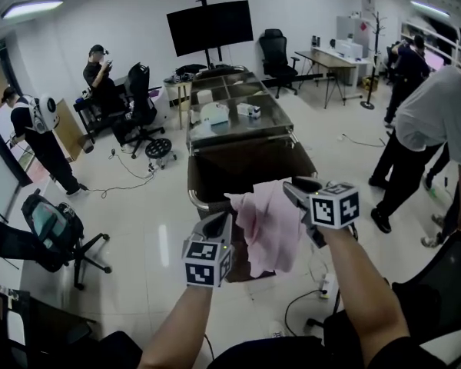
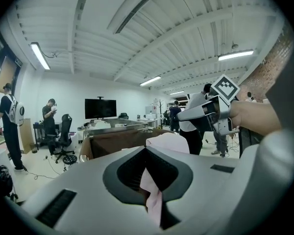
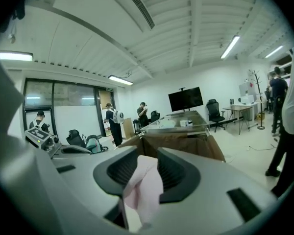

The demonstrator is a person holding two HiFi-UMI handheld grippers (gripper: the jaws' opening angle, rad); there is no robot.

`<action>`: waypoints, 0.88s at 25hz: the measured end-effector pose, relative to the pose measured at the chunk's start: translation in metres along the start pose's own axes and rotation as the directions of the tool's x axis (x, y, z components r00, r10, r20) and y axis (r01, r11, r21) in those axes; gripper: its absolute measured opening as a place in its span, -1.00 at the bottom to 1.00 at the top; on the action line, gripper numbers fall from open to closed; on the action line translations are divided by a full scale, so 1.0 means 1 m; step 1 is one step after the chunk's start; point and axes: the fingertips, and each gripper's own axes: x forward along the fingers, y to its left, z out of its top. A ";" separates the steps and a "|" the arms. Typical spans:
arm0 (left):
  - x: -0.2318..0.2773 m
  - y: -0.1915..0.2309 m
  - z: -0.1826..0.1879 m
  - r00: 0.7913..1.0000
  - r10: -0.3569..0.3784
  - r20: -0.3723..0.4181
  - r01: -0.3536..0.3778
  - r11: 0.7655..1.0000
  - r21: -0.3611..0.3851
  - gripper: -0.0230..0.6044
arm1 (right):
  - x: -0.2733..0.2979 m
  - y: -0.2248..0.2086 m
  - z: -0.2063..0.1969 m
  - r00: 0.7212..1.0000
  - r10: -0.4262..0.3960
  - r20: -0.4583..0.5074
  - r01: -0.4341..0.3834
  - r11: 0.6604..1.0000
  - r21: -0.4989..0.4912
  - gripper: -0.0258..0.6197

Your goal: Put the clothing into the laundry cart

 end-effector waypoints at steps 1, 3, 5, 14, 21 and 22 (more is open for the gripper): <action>-0.003 -0.003 -0.004 1.000 -0.005 -0.003 0.005 1.000 0.002 -0.93 | -0.008 0.004 -0.006 1.000 -0.014 0.012 0.014 1.000 -0.007 -0.62; -0.009 -0.009 -0.010 1.000 -0.014 -0.004 0.014 1.000 0.006 -0.93 | -0.023 0.011 -0.016 0.999 -0.033 0.039 0.033 0.999 -0.011 -0.68; -0.016 -0.014 -0.015 1.000 -0.021 0.000 0.021 1.000 0.012 -0.93 | -0.039 0.018 -0.026 0.997 -0.036 0.064 0.036 0.999 0.002 -0.68; -0.043 -0.030 -0.047 0.998 -0.053 -0.021 0.053 0.998 -0.023 -0.93 | -0.079 0.043 -0.088 0.997 -0.044 0.068 0.041 0.998 0.049 -0.76; -0.049 -0.045 -0.086 0.993 -0.082 -0.085 0.078 0.996 -0.041 -0.93 | -0.079 0.060 -0.133 1.000 -0.023 0.002 0.022 0.998 0.059 -0.89; -0.050 -0.046 -0.089 0.993 -0.082 -0.088 0.078 0.996 -0.044 -0.93 | -0.079 0.060 -0.137 1.000 -0.026 -0.008 0.026 0.998 0.052 -0.89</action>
